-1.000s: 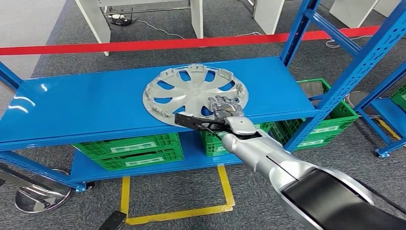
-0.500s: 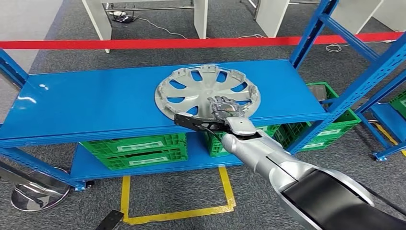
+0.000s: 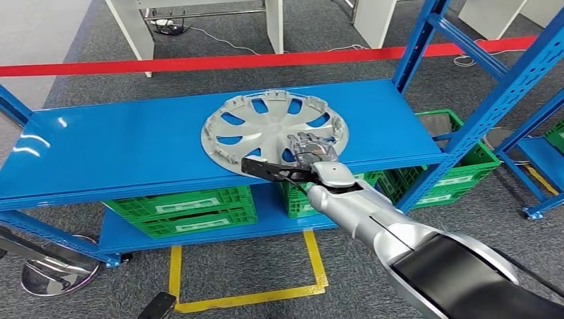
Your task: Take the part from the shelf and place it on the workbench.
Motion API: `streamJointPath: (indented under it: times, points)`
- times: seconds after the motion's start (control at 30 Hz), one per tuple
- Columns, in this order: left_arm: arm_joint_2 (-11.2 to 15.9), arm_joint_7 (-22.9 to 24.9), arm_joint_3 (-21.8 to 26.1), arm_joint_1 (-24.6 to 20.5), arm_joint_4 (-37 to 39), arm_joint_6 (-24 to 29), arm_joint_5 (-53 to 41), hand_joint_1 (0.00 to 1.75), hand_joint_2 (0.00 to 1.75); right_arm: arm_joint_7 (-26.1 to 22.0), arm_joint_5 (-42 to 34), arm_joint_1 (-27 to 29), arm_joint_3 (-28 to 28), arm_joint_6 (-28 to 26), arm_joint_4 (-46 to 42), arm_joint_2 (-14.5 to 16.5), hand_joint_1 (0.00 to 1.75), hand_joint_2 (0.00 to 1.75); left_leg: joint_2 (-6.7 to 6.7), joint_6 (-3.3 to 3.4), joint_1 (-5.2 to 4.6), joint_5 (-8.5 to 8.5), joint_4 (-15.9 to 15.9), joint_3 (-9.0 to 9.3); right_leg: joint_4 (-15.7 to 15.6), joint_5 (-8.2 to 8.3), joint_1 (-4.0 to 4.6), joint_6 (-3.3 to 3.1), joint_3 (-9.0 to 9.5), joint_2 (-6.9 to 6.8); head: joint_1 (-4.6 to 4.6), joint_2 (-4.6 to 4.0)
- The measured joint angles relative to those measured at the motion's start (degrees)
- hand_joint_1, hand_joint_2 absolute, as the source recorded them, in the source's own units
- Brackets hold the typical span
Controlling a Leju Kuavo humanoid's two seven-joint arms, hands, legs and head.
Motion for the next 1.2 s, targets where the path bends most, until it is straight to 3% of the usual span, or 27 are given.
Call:
streamJointPath:
  times: [0.07, 0.1, 0.17, 0.23, 0.27, 0.4, 0.47, 0.53, 0.57, 0.6, 0.63, 0.7, 0.73, 0.8, 0.87, 0.93, 1.07, 1.1, 1.13, 1.2]
  points:
    - [-0.01, 0.00, 0.00, 0.13, 0.00, 0.02, -0.01, 0.00, 0.00, 0.01, 0.03, 0.19, -0.01, 0.02, 0.02, 0.02, 0.00, 1.75, 0.01, -0.39, 0.18, -1.65, 5.62, -2.77, 0.09, -0.14, 0.02, -0.10, 0.10, 0.00, 0.01, 0.00]
    - [-0.01, 0.00, 0.00, 0.18, 0.00, 0.02, -0.02, 0.00, 0.00, 0.01, 0.06, 0.26, -0.01, 0.03, 0.03, 0.02, 0.00, 1.75, 0.01, -0.50, 0.25, -0.90, 5.75, -2.95, 0.16, -0.22, 0.02, -0.07, 0.15, 0.03, 0.00, 0.00]
    - [0.06, 0.00, 0.00, 0.19, 0.00, 0.01, -0.02, 0.00, 0.00, 0.00, 0.14, 0.28, -0.05, 0.02, 0.01, 0.03, 0.00, 1.75, 0.04, -0.49, 0.38, 3.17, -0.14, -0.40, 0.40, -0.55, -0.01, 0.15, 0.37, 0.12, -0.01, 0.00]
    - [0.12, 0.00, 0.00, 0.11, 0.00, -0.03, -0.02, 0.00, 0.00, 0.00, 0.23, 0.20, -0.13, 0.01, -0.01, 0.07, 0.00, 1.75, 0.08, -0.12, 0.30, 5.75, -6.78, 2.64, 0.80, -0.96, 0.20, 0.62, 0.32, 0.21, -0.04, 0.00]
    - [0.12, 0.00, 0.00, 0.10, 0.00, -0.07, -0.02, 0.00, 0.00, 0.00, 0.26, 0.18, -0.16, 0.01, -0.02, 0.08, 0.00, 1.75, 0.07, 0.16, 0.23, 5.97, -8.45, 3.35, 0.95, -1.09, 0.31, 0.88, 0.20, 0.23, -0.01, 0.00]
    - [0.13, 0.00, 0.00, 0.15, 0.00, -0.14, -0.01, 0.00, 0.00, 0.00, 0.29, 0.08, -0.23, -0.01, -0.03, 0.08, 0.00, 1.75, -0.03, 1.67, 0.13, 5.61, -9.33, 3.69, 1.69, -1.88, 0.17, 2.03, -0.39, 0.06, 0.14, 0.00]
    - [0.13, 0.00, 0.00, 0.07, 0.00, -0.14, 0.01, 0.00, 0.00, 0.00, 0.31, -0.04, -0.27, -0.01, -0.04, 0.08, 0.00, 1.75, 0.00, 2.29, 0.29, 5.64, -9.57, 3.88, 6.34, -4.41, 0.07, 2.55, -2.79, 0.04, 0.34, 0.01]
    - [0.11, 0.00, 0.00, 0.04, 0.00, -0.14, -0.01, 0.00, 0.00, 0.00, 0.31, 0.06, -0.29, 0.00, -0.01, 0.08, 0.00, 1.75, 0.03, 2.57, 0.28, 5.53, -9.57, 3.89, 13.99, -7.42, 0.04, 2.81, -6.76, 0.04, 0.49, 0.01]
    - [0.10, 0.00, 0.00, 0.07, 0.00, -0.14, -0.01, 0.00, 0.00, 0.00, 0.31, 0.20, -0.30, 0.01, 0.02, 0.08, 0.00, 1.75, 0.03, 2.61, 0.27, 5.49, -9.56, 3.91, 16.60, -7.92, 0.03, 2.86, -8.30, 0.04, 0.49, 0.00]
    - [0.10, 0.00, 0.00, 0.10, 0.00, -0.14, -0.02, 0.00, 0.00, 0.00, 0.31, 0.30, -0.30, 0.01, 0.05, 0.07, 0.00, 1.75, 0.01, 2.63, 0.27, 5.43, -9.55, 3.96, 17.25, -7.33, 0.03, 2.84, -8.96, 0.03, 0.52, 0.00]
    - [0.10, -0.01, 0.00, 0.12, 0.00, -0.15, -0.02, 0.00, 0.00, 0.00, 0.31, 0.35, -0.31, 0.01, 0.08, 0.07, 0.00, 1.75, -0.02, 2.60, 0.27, 5.35, -9.54, 4.07, 15.59, -5.67, 0.03, 2.74, -8.46, 0.03, 0.54, 0.00]
    - [0.07, -0.02, -0.01, 0.12, 0.00, -0.18, -0.02, 0.00, 0.00, -0.03, 0.32, 0.28, -0.31, 0.01, 0.09, 0.07, 0.00, 1.75, -0.08, 2.36, 0.24, 5.07, -9.52, 4.38, 8.04, -1.46, 0.06, 2.39, -5.15, 0.01, 0.54, 0.00]
    - [0.06, -0.02, -0.02, 0.10, 0.00, -0.21, -0.02, 0.00, 0.00, -0.08, 0.34, 0.19, -0.31, 0.05, 0.09, 0.08, 0.00, 1.75, -0.11, 2.14, 0.13, 4.92, -9.46, 4.46, 4.48, -0.28, 0.11, 2.17, -3.34, 0.01, 0.53, 0.00]
    - [0.05, -0.02, -0.02, 0.12, 0.01, -0.24, -0.02, 0.00, 0.00, -0.20, 0.39, 0.11, -0.32, 0.32, 0.10, 0.08, 0.00, 1.75, -0.12, 1.59, -0.07, 4.87, -9.45, 4.45, 1.40, 0.02, 0.26, 1.74, -1.59, 0.08, 0.48, 0.00]
    - [0.07, -0.01, -0.02, 0.15, 0.01, -0.13, -0.02, 0.00, 0.00, -0.28, 0.44, 0.04, -0.35, 1.16, 0.09, 0.10, 0.00, 1.75, -0.07, 0.99, -0.08, 4.82, -9.48, 4.47, 1.15, -0.01, 0.20, 1.22, -1.31, 0.19, 0.45, 0.00]
    - [0.10, -0.04, -0.02, 0.11, 0.00, 0.14, -0.02, 0.00, 0.00, -0.30, 0.54, -0.15, -0.37, 2.78, 0.07, 0.17, 0.00, 1.75, 0.00, 0.42, -0.02, 3.65, -7.90, 3.99, 0.89, 0.04, -0.04, 0.65, -0.96, 0.19, 0.27, 0.00]
    - [0.07, -0.39, -0.02, 0.16, 0.00, 0.66, 0.04, 0.00, 0.00, 0.49, 0.91, 0.08, -0.34, 6.63, 0.29, 0.23, 0.00, 1.75, 0.02, -0.21, 0.08, -1.87, 5.05, -2.17, 0.79, -0.25, -0.07, -0.05, -0.46, 0.01, 0.00, 0.00]
    - [0.03, -0.45, -0.02, 0.21, 0.00, 0.74, 0.06, 0.00, 0.00, 0.75, 1.04, 0.21, -0.34, 7.05, 0.38, 0.23, 0.00, 1.75, 0.02, -0.24, 0.08, -1.68, 6.31, -2.97, 0.80, -0.31, -0.05, -0.08, -0.41, 0.04, -0.01, 0.00]
    - [0.01, -0.46, -0.02, 0.23, 0.01, 0.81, 0.08, 0.00, 0.00, 0.99, 1.17, 0.30, -0.33, 7.30, 0.45, 0.23, 0.00, 1.75, 0.03, -0.19, 0.08, -0.31, 5.25, -2.69, 0.83, -0.39, -0.03, -0.07, -0.31, 0.08, -0.01, 0.00]
    - [0.04, -0.45, -0.02, 0.22, 0.01, 0.99, 0.13, 0.00, 0.00, 1.37, 1.42, 0.36, -0.33, 7.65, 0.52, 0.27, 0.00, 1.75, 0.04, 0.09, 0.07, 4.03, -1.58, 0.18, 0.90, -0.66, -0.03, 0.12, 0.00, 0.17, -0.01, 0.00]
